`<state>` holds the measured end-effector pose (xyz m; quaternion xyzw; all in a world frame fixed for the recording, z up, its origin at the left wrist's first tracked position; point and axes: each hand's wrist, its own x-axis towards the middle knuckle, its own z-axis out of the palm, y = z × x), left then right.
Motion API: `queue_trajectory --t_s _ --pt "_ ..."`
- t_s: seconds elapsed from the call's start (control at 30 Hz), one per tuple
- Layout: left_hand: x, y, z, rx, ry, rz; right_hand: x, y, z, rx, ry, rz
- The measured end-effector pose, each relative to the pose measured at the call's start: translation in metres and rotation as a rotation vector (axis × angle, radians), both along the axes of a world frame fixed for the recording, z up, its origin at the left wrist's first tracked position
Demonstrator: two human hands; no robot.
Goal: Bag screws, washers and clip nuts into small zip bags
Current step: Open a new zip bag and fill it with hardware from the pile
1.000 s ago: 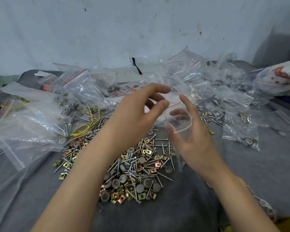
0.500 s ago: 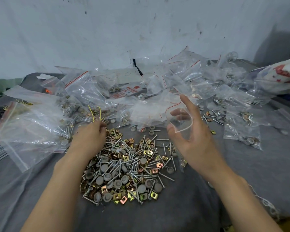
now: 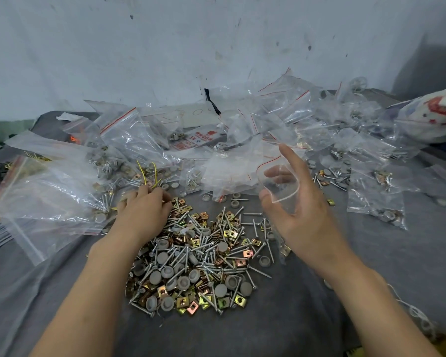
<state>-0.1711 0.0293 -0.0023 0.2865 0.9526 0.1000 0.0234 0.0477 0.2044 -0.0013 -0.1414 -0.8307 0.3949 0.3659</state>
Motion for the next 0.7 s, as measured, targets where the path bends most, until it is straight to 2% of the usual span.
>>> queue_trajectory --t_s 0.33,0.53,0.7 --pt "-0.005 -0.003 -0.005 0.239 0.067 -0.026 0.000 0.000 0.002 0.002 -0.009 -0.004" --pt "-0.009 -0.009 -0.004 0.504 -0.070 0.024 0.000 0.000 0.002 0.009 -0.013 -0.008" --pt "-0.004 -0.005 0.005 0.848 -0.238 -0.021 -0.003 0.000 0.000 0.021 -0.014 -0.011"
